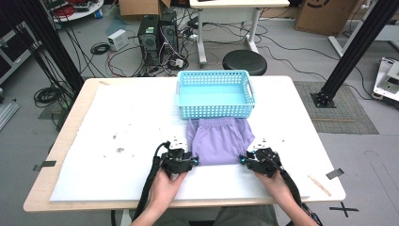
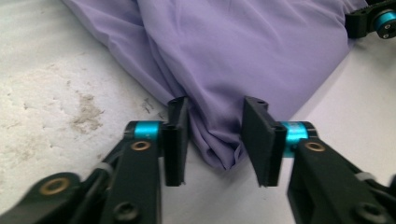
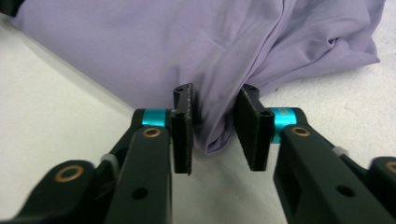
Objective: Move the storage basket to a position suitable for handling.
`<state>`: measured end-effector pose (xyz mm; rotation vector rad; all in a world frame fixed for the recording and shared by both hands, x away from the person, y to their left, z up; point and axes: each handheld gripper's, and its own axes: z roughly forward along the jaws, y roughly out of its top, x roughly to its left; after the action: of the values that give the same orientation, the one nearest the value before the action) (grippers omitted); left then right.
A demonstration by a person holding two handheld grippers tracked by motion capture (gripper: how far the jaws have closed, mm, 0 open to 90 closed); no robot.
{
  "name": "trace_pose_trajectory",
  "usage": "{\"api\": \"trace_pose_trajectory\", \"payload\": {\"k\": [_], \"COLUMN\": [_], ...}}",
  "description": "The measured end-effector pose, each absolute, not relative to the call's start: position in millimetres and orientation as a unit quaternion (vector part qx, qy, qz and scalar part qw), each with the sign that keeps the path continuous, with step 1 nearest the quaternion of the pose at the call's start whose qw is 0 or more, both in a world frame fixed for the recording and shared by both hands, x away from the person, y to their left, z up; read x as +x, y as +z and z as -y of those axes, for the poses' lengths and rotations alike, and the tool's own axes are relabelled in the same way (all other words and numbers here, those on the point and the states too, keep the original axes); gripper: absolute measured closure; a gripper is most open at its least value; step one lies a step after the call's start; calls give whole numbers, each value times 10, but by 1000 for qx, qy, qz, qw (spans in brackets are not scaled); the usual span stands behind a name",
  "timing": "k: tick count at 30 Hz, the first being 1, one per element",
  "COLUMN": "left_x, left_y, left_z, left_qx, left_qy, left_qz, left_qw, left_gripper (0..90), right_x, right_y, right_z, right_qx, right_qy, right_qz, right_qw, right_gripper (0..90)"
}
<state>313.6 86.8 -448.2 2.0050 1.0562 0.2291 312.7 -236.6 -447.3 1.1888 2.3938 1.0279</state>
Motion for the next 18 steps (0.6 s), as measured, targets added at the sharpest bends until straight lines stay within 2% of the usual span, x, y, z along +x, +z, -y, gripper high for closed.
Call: {"api": "trace_pose_trajectory", "payload": {"k": [1,2,8,18], "left_x": [3152,3177,3183,3013], "left_y": [-4487,-4488,-4490,-4466], "left_z": [-872,-854,-864,-893], "left_qx": [801,799,797,811], "left_qy": [75,70,68,50], "left_qz": [-416,-417,-414,-390], "left_qw": [425,427,434,433], "left_gripper": [813,828,844,847], "right_x": [3127,3124,3109,2932], "right_y": [-4473,-4472,-4473,-4463], "right_z": [2364,2363,2352,2406], "right_qx": [411,410,406,403], "right_qy": [357,356,361,362], "right_qz": [-828,-829,-830,-832], "right_qw": [135,134,128,120], "right_gripper": [752,780,855,862]}}
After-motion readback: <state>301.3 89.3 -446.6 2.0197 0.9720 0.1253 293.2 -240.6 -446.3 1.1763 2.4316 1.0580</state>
